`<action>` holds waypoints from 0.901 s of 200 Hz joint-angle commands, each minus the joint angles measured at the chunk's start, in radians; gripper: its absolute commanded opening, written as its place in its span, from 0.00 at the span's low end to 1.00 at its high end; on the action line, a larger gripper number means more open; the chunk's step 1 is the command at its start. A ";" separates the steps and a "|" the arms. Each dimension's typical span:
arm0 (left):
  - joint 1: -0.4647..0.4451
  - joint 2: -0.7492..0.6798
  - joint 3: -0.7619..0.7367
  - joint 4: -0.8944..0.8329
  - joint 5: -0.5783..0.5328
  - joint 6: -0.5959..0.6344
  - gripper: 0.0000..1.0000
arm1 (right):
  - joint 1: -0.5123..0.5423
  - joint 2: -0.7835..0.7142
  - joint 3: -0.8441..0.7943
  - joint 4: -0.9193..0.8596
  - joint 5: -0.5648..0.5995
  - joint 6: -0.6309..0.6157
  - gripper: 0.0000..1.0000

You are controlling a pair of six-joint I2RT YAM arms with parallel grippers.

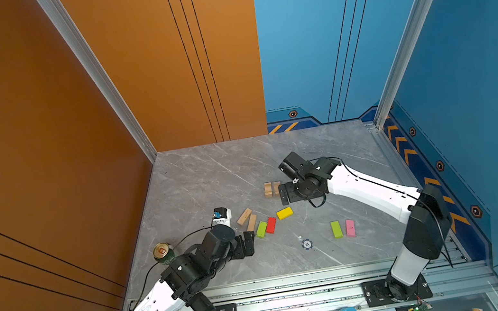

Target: Build the wood block tower

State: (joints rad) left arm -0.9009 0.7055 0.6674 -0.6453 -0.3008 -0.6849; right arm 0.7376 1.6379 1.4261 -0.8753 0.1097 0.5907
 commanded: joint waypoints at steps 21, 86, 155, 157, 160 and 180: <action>-0.146 0.044 -0.005 -0.016 -0.174 -0.099 0.98 | 0.003 -0.210 -0.153 0.029 0.035 0.010 1.00; 0.003 0.272 0.021 0.088 -0.013 -0.040 0.98 | -0.001 -0.372 -0.291 0.023 0.034 0.061 1.00; 0.205 0.493 0.105 0.157 0.126 0.018 0.98 | -0.122 -0.310 -0.251 0.064 -0.060 -0.018 1.00; 0.211 0.500 0.106 0.160 0.129 0.020 0.99 | -0.123 -0.305 -0.247 0.066 -0.063 -0.020 1.00; 0.218 0.508 0.110 0.163 0.134 0.022 0.99 | -0.126 -0.298 -0.243 0.068 -0.068 -0.024 1.00; 0.258 0.568 0.138 0.182 0.152 0.030 0.99 | -0.141 -0.244 -0.201 0.071 -0.096 -0.050 1.00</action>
State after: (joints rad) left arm -0.6849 1.2209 0.7582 -0.4923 -0.2085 -0.6868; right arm 0.6083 1.3396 1.1648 -0.8322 0.0734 0.5911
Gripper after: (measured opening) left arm 0.988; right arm 0.999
